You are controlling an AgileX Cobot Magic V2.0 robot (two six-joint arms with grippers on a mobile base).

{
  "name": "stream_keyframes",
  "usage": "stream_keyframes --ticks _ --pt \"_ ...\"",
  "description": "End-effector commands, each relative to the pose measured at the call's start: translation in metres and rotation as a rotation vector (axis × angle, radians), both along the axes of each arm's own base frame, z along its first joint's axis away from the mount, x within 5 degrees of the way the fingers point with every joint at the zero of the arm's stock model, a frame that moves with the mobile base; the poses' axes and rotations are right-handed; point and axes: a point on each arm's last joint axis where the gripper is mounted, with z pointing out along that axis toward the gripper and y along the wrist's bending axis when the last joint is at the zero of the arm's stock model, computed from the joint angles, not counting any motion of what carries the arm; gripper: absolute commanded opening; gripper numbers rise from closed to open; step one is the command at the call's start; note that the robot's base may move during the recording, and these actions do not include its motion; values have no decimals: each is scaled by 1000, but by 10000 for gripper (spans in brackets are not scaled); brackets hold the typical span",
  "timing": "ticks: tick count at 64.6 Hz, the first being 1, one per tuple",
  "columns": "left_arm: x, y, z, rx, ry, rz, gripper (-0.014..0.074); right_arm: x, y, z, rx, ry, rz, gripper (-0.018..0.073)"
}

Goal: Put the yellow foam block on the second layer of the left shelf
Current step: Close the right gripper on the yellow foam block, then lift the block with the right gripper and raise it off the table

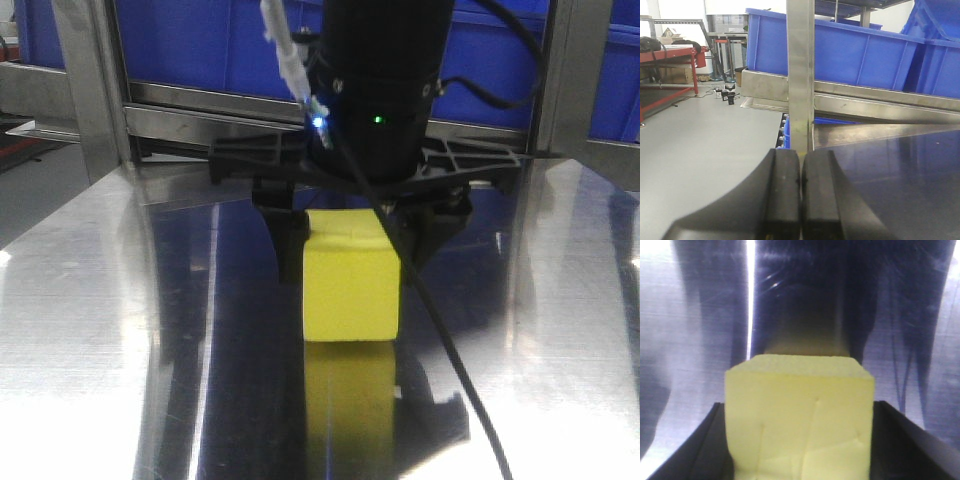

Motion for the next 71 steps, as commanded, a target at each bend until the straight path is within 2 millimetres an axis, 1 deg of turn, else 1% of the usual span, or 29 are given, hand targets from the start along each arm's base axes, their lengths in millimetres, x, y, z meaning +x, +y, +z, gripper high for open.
stream_keyframes --ticks 1,5,10,15,17,22,23,27,30,35,47,53,59,64,71 --pt "-1 0 -1 -11 -75 -1 124 -5 -6 45 68 -127 67 438" --pt "-1 0 -1 -11 -75 -1 124 -8 -14 52 65 -155 103 438" --pt "-1 0 -1 -11 -75 -1 124 -12 -28 61 72 -195 131 438" --pt "-1 0 -1 -11 -75 -1 124 -18 -47 69 78 -244 152 438" --pt "-1 0 -1 -11 -75 -1 124 -21 -56 69 73 -256 157 438" --pt "-1 0 -1 -5 -75 0 124 -28 -81 74 76 -300 150 438" --pt "-1 0 -1 -11 -75 -1 124 -30 -87 72 72 -299 145 438" --pt "-1 0 -1 -11 -75 -1 124 -38 -109 76 73 -328 130 438" --pt "-1 0 -1 -11 -75 -1 124 -43 -126 74 62 -342 114 438" --pt "-1 0 -1 -11 -75 -1 124 -54 -154 77 44 -391 98 438" --pt "-1 0 -1 -11 -75 -1 124 -80 -209 75 -32 -541 42 438" --pt "-1 0 -1 -11 -75 -1 124 -94 -228 71 -72 -633 9 438" --pt "-1 0 -1 -11 -75 -1 124 -108 -241 70 -108 -753 -28 438" --pt "-1 0 -1 -11 -75 -1 124 -118 -246 68 -128 -858 -40 438" --pt "-1 0 -1 -11 -75 -1 124 -131 -247 67 -117 -1006 -53 438"
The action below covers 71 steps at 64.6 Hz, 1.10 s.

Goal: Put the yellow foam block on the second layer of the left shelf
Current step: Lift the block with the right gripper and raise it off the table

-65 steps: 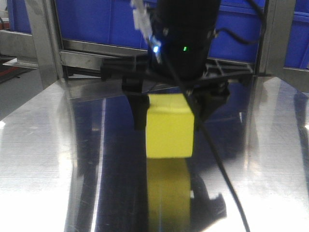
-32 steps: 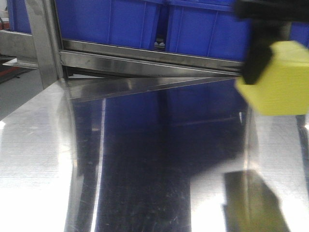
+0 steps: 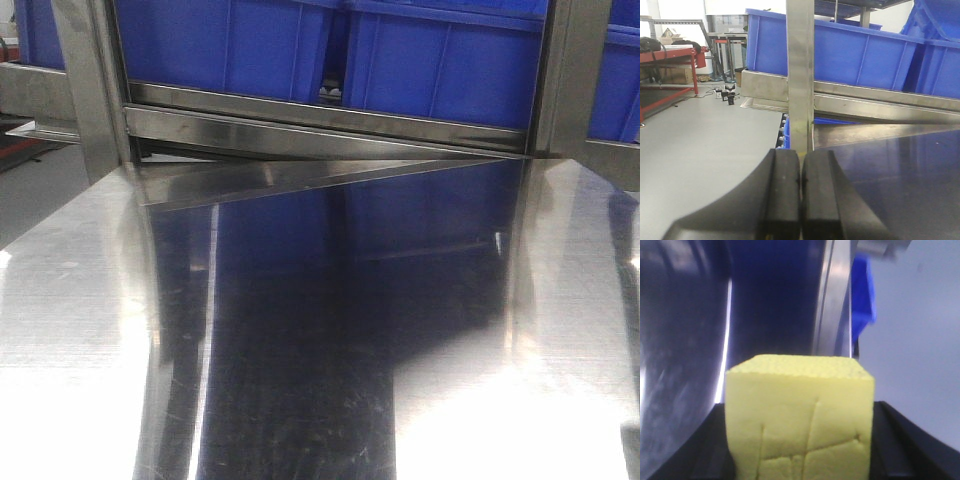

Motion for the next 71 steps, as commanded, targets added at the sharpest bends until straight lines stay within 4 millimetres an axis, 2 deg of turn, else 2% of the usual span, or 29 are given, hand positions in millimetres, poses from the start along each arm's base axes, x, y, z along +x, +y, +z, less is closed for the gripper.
stream_keyframes --ticks 1,12,25,36,71 --pt "-1 0 -1 -11 -75 -1 124 -5 -1 17 -3 -251 5 438" --pt "-1 0 -1 -11 -75 -1 124 -23 -1 16 -21 -469 19 438" --pt "-1 0 -1 -11 -75 -1 124 -40 -2 15 21 -601 9 438" --pt "-1 0 -1 -5 -75 0 124 -49 -3 19 24 -660 8 438" --pt "-1 0 -1 -11 -75 -1 124 -49 -3 20 26 -669 8 438"
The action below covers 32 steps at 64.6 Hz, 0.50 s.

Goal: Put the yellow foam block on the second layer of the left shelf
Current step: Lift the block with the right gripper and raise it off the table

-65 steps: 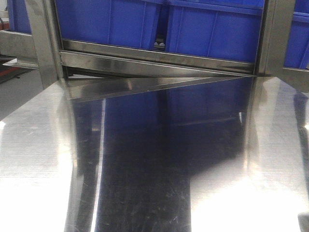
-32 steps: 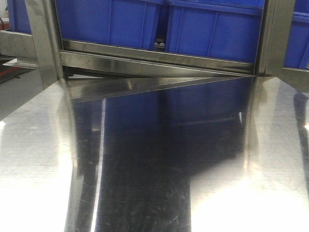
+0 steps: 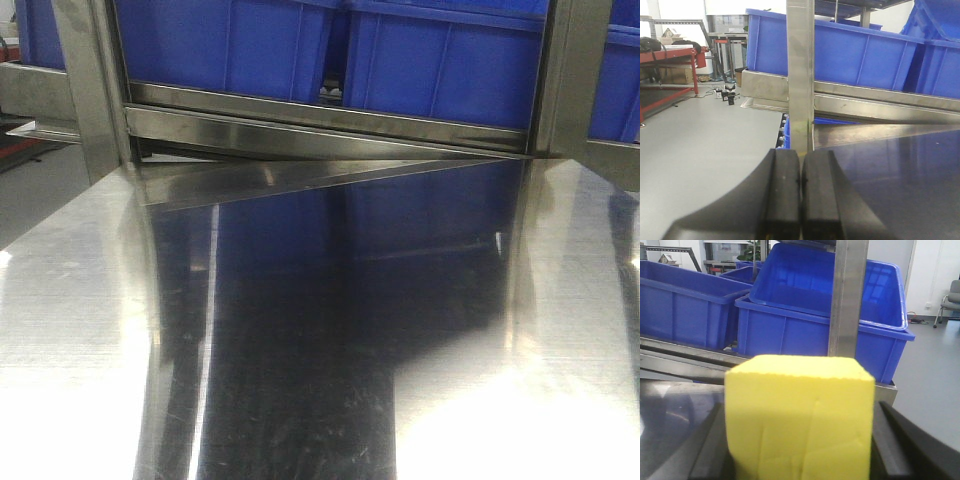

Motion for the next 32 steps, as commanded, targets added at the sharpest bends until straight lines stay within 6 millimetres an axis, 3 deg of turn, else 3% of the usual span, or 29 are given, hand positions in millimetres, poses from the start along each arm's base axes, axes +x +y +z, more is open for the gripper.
stream_keyframes --ticks 1,32 --pt "-1 0 -1 -11 -75 -1 124 -1 -1 17 -2 -117 -7 438" --pt "-1 0 -1 -11 -75 -1 124 -1 -1 17 -2 -117 -7 438"
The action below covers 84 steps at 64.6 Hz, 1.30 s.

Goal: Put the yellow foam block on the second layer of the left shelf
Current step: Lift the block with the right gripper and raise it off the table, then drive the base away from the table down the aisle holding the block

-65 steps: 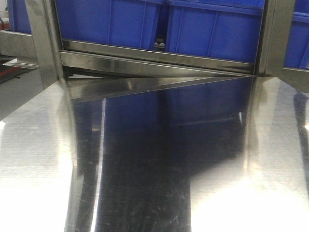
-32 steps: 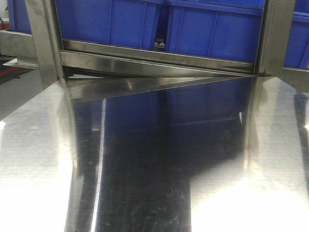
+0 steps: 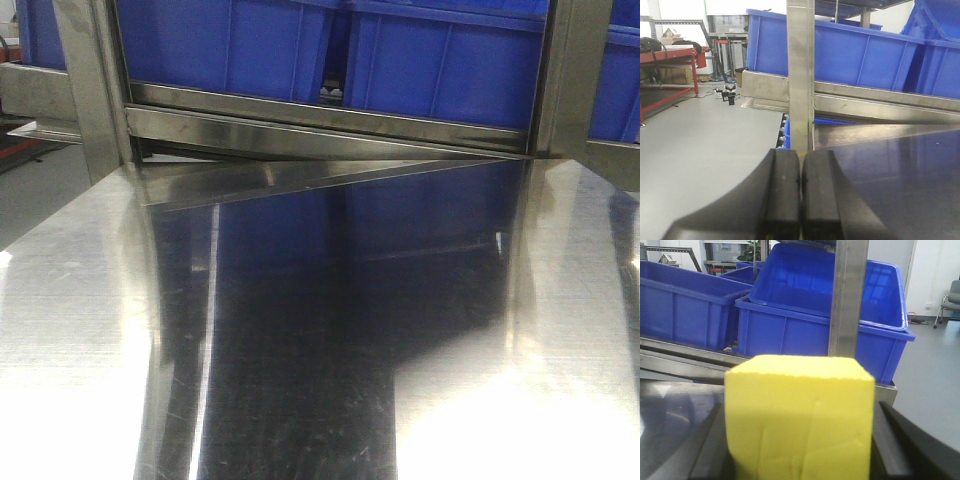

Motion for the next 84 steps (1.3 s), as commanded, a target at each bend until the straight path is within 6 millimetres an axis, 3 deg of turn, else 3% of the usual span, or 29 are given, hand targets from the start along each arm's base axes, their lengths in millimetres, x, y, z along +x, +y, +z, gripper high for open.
stream_keyframes --ticks 1,84 --pt "-1 0 -1 -11 -75 -1 124 -1 -1 17 -2 -117 -7 438" --pt "-1 0 -1 -11 -75 -1 124 -1 -1 17 -2 -117 -7 438"
